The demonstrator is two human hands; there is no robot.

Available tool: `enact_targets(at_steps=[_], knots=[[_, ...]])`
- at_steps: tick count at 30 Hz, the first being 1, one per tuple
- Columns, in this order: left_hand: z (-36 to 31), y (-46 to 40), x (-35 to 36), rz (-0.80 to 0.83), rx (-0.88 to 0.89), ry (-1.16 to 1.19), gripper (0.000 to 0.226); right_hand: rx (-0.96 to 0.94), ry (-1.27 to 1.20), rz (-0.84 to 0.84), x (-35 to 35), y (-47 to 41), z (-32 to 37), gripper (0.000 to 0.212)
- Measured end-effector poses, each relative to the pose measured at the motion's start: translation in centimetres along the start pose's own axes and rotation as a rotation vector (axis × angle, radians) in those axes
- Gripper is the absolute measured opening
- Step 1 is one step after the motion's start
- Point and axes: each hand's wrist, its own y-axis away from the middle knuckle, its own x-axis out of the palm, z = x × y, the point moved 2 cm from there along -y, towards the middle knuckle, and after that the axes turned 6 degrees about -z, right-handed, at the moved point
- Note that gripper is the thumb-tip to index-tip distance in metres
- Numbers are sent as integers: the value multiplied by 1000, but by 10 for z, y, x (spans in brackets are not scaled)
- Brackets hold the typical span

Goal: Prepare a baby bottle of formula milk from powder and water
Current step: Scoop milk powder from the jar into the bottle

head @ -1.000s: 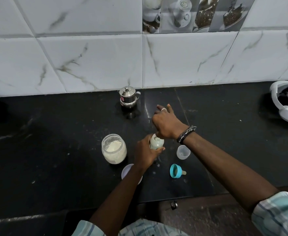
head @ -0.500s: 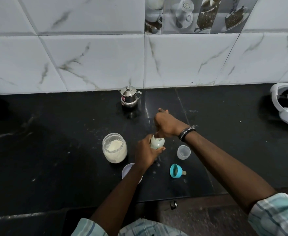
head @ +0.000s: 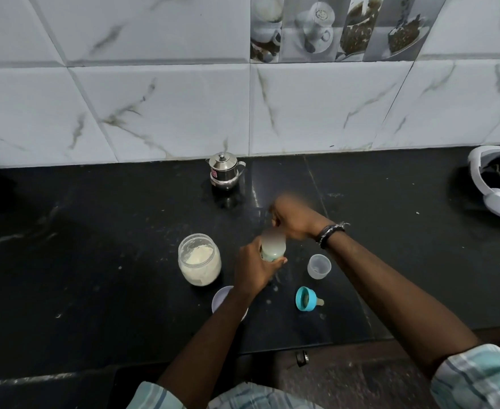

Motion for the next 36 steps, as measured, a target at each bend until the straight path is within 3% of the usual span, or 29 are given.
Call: enact_targets(at_steps=[2, 4, 7, 10, 13, 17, 22, 26, 31, 36], knots=[[0, 0, -1, -6, -2, -4, 55, 3, -8, -1, -2, 1, 0, 14], [0, 0, 0, -2, 4, -11, 56, 40, 28, -48, -2, 2, -4, 3], [-2, 0, -1, 3, -5, -18, 55, 20, -120, 6, -1, 5, -6, 22], [-2, 0, -1, 4, -13, 1, 57, 43, 24, -49, -2, 5, -9, 11], [-4, 1, -2, 12, -23, -9, 61, -25, 20, -75, -9, 10, -9, 30], [-4, 2, -2, 26, -29, -21, 62, -27, 33, -154, -28, 19, -17, 36], [-7, 2, -2, 13, -17, -50, 55, 3, -179, -190, -52, 31, -37, 39], [-5, 0, -2, 40, -43, -8, 80, 3, -426, -234, -56, 31, -44, 48], [-10, 1, -12, 38, -71, 67, 112, -1, -534, -235, -51, 24, -22, 38], [-13, 40, -44, -148, 120, 101, 90, -96, -412, -243, -36, 6, 30, 41]])
